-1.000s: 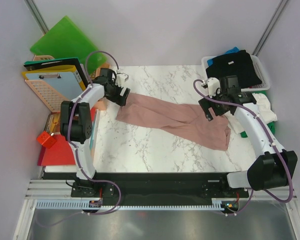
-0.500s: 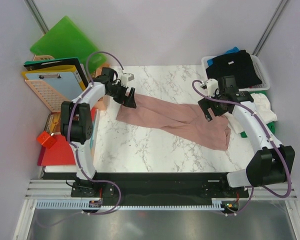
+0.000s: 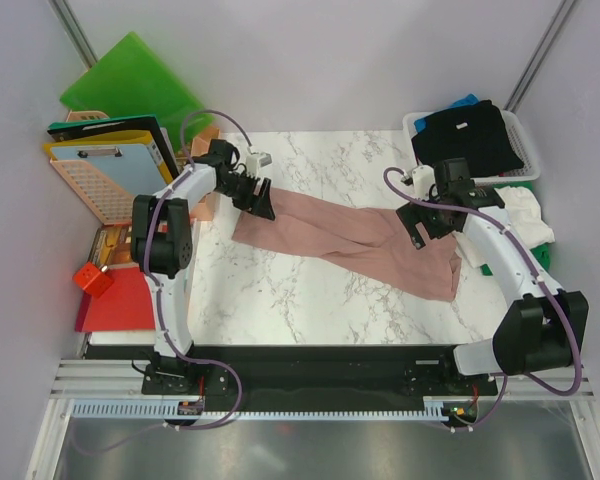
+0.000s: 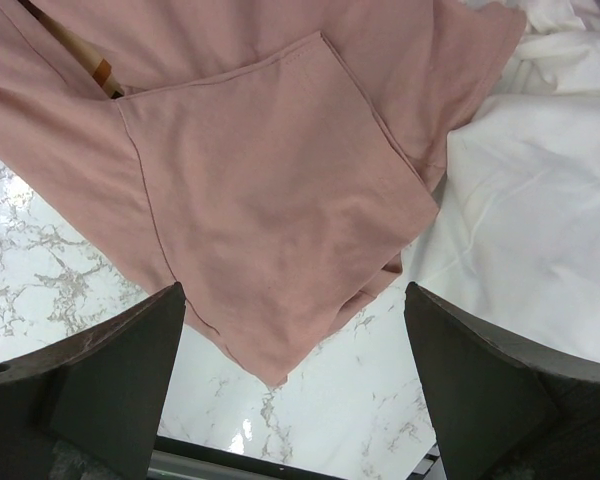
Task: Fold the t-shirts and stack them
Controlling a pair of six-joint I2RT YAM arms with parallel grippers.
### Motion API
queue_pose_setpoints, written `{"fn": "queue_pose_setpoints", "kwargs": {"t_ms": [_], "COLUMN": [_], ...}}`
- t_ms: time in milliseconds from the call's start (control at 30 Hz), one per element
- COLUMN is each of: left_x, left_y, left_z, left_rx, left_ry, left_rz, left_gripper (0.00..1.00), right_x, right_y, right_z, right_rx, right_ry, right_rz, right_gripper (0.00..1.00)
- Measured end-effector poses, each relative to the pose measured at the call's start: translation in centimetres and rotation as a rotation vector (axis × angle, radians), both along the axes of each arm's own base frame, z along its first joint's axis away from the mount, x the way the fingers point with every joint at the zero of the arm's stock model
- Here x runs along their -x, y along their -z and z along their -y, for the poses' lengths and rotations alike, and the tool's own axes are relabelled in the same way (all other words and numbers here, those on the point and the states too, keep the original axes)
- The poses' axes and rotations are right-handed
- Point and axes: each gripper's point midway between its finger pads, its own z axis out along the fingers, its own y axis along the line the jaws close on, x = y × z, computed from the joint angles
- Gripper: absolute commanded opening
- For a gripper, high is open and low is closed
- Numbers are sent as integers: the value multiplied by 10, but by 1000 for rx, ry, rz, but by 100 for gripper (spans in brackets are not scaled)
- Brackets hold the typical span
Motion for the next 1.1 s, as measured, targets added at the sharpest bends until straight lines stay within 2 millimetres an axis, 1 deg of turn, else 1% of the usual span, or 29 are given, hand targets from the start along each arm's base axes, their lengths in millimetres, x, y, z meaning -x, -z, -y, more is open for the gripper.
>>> {"fn": "queue_pose_setpoints", "kwargs": {"t_ms": [33, 67, 100, 133, 167, 200, 467, 533, 600, 667, 733, 833, 933, 1100], "left_x": [1, 2, 3, 3, 3, 3, 4, 10, 20, 30, 35, 35, 30, 19], "left_y": [6, 10, 13, 16, 18, 19, 20, 23, 27, 29, 29, 23, 18, 18], "left_z": [0, -1, -1, -2, -2, -3, -4, -5, -8, -15, -22, -33, -42, -54], "left_rx": [-4, -7, -11, -14, -18, -22, -26, -31, -45, -78, -119, -157, -180, -232], "left_ry": [-1, -2, -4, -7, -11, -11, -12, -13, -17, -29, -46, -74, -100, -146], "left_rz": [-15, -26, -35, -42, -49, -48, -45, -56, -73, -79, -65, -27, 10, 49], "left_gripper": [66, 60, 52, 34, 22, 2, 2, 2, 2, 2, 2, 2, 2, 2], "right_x": [0, 0, 0, 0, 0, 1, 4, 6, 7, 7, 7, 7, 9, 13], "right_y": [-1, -2, -3, -4, -4, -4, 2, 5, 5, 6, 6, 6, 10, 15], "right_z": [0, 0, 0, 0, 0, 0, 0, 0, 0, -1, -1, -3, -4, -4], "right_rx": [0, -1, -1, -2, -2, -3, -3, -3, -3, -5, -8, -16, -20, -22], "right_ry": [0, 0, 0, 0, 0, -1, -3, -3, -3, -4, -6, -11, -14, -15], "right_rz": [4, 6, 10, 13, 13, 12, -5, -11, -14, -15, -16, -17, -26, -39], "right_gripper": [98, 98, 98, 98, 98, 98, 98, 98, 98, 98, 98, 98, 98, 98]}}
